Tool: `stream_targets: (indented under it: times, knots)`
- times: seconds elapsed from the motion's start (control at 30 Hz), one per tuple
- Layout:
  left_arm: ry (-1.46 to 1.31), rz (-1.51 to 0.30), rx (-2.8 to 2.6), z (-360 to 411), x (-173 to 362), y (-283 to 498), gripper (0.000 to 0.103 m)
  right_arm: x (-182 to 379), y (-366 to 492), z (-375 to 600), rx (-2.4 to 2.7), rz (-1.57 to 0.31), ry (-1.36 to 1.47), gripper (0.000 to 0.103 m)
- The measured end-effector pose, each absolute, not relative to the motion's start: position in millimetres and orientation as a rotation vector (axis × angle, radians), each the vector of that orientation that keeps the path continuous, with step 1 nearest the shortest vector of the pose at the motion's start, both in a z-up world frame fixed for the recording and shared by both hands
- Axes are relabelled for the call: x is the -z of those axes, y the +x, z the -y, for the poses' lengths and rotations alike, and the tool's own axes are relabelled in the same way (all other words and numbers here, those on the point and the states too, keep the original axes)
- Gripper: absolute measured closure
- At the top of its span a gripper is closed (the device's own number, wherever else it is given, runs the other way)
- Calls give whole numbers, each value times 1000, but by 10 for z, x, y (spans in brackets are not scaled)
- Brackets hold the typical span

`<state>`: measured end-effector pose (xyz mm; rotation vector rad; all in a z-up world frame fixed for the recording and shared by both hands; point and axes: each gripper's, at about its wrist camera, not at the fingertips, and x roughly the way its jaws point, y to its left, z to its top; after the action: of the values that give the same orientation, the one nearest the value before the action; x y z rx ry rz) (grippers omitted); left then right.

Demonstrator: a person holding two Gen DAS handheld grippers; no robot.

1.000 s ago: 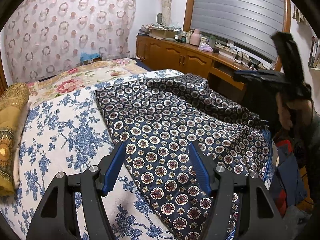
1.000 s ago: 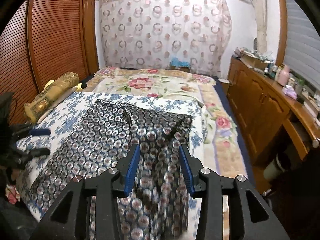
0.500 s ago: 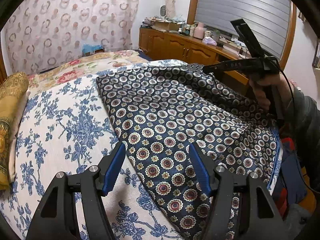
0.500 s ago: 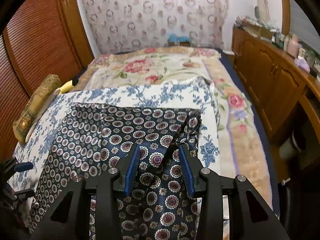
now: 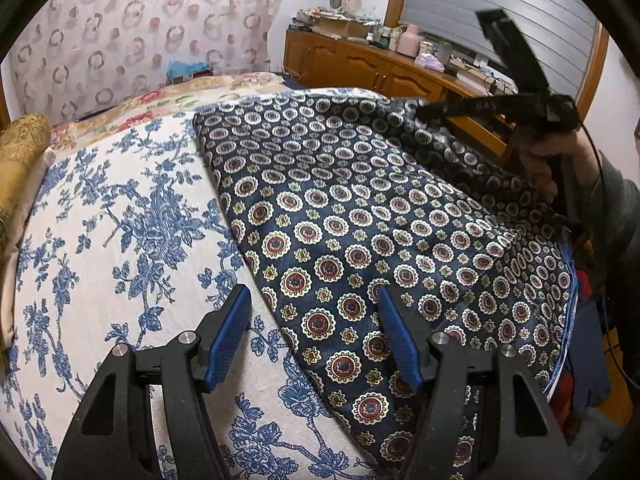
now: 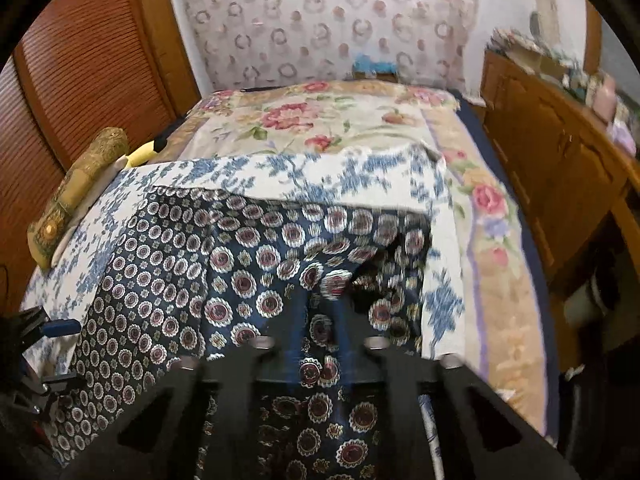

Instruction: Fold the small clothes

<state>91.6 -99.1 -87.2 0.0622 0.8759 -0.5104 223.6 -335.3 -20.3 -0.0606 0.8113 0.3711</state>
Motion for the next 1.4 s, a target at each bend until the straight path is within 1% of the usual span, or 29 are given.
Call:
stream_targets:
  times: [0.13, 0.27, 0.5, 0.53, 0.6, 0.67, 0.7, 0.73, 0.8, 1.03, 1.17, 1.2, 1.23, 1.27, 1.4]
  knots:
    - [48, -880, 508, 967, 879, 938, 36, 49, 2227, 3261, -345, -736, -160, 100]
    - [47, -881, 507, 966, 877, 936, 36, -60, 2281, 3245, -271, -698, -233, 100]
    - [56, -882, 505, 970, 886, 946, 35, -91, 2439, 3282, -99, -672, -261, 100]
    - [57, -882, 505, 970, 888, 945, 35, -80, 2447, 3280, -91, -680, -264, 99]
    - [56, -882, 506, 971, 889, 943, 35, -58, 2447, 3254, -91, -694, -264, 92]
    - [54, -882, 506, 970, 888, 946, 35, -46, 2414, 3224, -99, -697, -268, 81]
    - [54, -882, 507, 971, 888, 945, 34, -37, 2383, 3201, -104, -699, -273, 72]
    - [54, -882, 508, 971, 888, 944, 34, -50, 2337, 3208, -110, -699, -275, 66]
    - [57, -882, 507, 975, 886, 942, 34, -32, 2219, 3213, -131, -697, -277, 62]
    - [66, -883, 504, 983, 892, 943, 34, 79, 1649, 3259, -198, -706, -308, 62]
    - [72, -883, 502, 986, 893, 949, 33, 111, 1304, 3271, -246, -697, -274, 61]
    - [71, -883, 502, 985, 893, 948, 33, 127, 1228, 3270, -260, -699, -262, 57]
    - [70, -883, 503, 987, 892, 949, 33, 156, 1155, 3261, -279, -705, -248, 48]
    - [70, -883, 502, 985, 893, 950, 33, 184, 1142, 3266, -292, -714, -241, 45]
    - [81, -888, 499, 961, 889, 896, 33, 384, 1055, 3338, -279, -770, -261, 43]
